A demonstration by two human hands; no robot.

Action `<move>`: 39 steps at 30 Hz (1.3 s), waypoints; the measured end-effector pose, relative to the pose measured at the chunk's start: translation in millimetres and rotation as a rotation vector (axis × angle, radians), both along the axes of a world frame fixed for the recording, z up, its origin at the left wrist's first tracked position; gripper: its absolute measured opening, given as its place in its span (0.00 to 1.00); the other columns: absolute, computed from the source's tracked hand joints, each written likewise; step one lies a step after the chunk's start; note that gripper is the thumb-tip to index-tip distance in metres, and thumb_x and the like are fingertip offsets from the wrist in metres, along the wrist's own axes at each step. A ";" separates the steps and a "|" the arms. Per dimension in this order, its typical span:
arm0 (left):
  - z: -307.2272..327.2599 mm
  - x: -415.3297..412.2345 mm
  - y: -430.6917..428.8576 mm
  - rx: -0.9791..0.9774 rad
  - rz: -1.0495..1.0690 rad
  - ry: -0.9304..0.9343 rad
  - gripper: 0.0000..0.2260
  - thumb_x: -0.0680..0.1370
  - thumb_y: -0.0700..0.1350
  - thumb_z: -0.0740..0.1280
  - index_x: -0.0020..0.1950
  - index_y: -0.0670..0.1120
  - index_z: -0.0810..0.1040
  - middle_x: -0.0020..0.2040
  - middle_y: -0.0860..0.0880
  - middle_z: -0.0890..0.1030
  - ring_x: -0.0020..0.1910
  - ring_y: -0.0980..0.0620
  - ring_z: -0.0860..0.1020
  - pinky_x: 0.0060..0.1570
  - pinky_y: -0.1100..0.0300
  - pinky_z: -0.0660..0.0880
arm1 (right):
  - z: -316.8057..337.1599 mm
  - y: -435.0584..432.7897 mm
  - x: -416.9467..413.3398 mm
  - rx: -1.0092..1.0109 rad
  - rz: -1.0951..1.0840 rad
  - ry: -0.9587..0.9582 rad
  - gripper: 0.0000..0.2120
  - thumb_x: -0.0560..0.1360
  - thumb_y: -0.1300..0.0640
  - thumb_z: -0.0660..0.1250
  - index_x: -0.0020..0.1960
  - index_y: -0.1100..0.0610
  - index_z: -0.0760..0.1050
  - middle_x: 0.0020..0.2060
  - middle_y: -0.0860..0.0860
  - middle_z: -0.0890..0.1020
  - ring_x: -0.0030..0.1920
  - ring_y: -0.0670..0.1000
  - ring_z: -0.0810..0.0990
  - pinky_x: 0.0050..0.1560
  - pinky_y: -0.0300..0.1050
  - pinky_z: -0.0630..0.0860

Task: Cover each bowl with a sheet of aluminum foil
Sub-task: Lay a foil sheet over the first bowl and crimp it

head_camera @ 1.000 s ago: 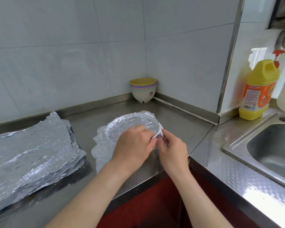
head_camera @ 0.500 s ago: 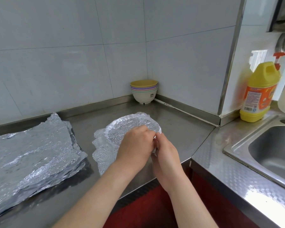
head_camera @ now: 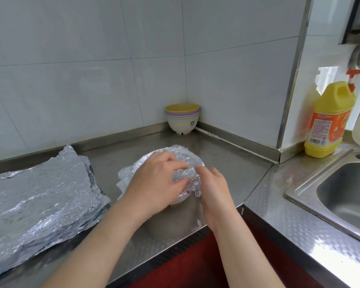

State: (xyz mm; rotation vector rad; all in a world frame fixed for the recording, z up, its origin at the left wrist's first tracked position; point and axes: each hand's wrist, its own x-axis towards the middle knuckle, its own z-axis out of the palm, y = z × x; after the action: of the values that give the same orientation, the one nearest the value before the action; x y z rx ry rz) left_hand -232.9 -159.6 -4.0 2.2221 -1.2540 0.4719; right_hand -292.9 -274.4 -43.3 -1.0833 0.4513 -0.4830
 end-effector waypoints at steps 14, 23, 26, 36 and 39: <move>0.3 36.5 26.3 0.207 0.346 0.364 0.18 0.83 0.53 0.54 0.69 0.47 0.71 0.71 0.45 0.69 0.64 0.44 0.74 0.62 0.53 0.67 | 11.2 14.2 15.0 -0.266 -0.202 0.194 0.08 0.78 0.64 0.50 0.47 0.58 0.66 0.36 0.50 0.68 0.31 0.48 0.64 0.27 0.39 0.61; 10.3 42.8 35.2 0.141 0.396 0.218 0.15 0.81 0.49 0.57 0.64 0.52 0.77 0.63 0.51 0.79 0.61 0.48 0.76 0.59 0.55 0.72 | 34.9 -21.3 5.6 -0.412 -0.082 0.263 0.25 0.82 0.59 0.54 0.78 0.59 0.53 0.75 0.52 0.62 0.73 0.53 0.62 0.68 0.46 0.61; -0.1 51.8 22.0 0.019 0.267 0.528 0.17 0.82 0.49 0.57 0.71 0.51 0.71 0.71 0.51 0.71 0.68 0.50 0.71 0.67 0.56 0.65 | 30.3 -19.1 17.0 -0.468 -0.066 0.304 0.23 0.81 0.63 0.52 0.76 0.61 0.58 0.66 0.56 0.71 0.64 0.53 0.70 0.59 0.41 0.64; -9.9 56.4 19.8 -0.037 0.225 0.521 0.17 0.82 0.46 0.58 0.71 0.49 0.71 0.69 0.50 0.74 0.60 0.51 0.75 0.58 0.61 0.69 | 21.6 -11.0 16.1 -0.457 -0.105 0.351 0.25 0.76 0.68 0.51 0.71 0.63 0.67 0.60 0.59 0.77 0.47 0.54 0.75 0.40 0.40 0.68; -9.1 62.0 19.5 0.000 0.194 0.532 0.18 0.82 0.45 0.60 0.72 0.50 0.70 0.71 0.52 0.71 0.60 0.56 0.73 0.56 0.65 0.65 | 27.2 -17.9 11.7 -0.400 -0.085 0.367 0.24 0.76 0.67 0.53 0.72 0.63 0.66 0.61 0.55 0.74 0.57 0.55 0.73 0.52 0.42 0.66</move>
State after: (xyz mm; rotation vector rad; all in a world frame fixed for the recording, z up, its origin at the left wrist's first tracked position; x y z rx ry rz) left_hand -170.9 -140.1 -13.2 2.2692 -0.7641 -0.0581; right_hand -281.2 -292.3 -16.1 -1.5546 0.7461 -0.4601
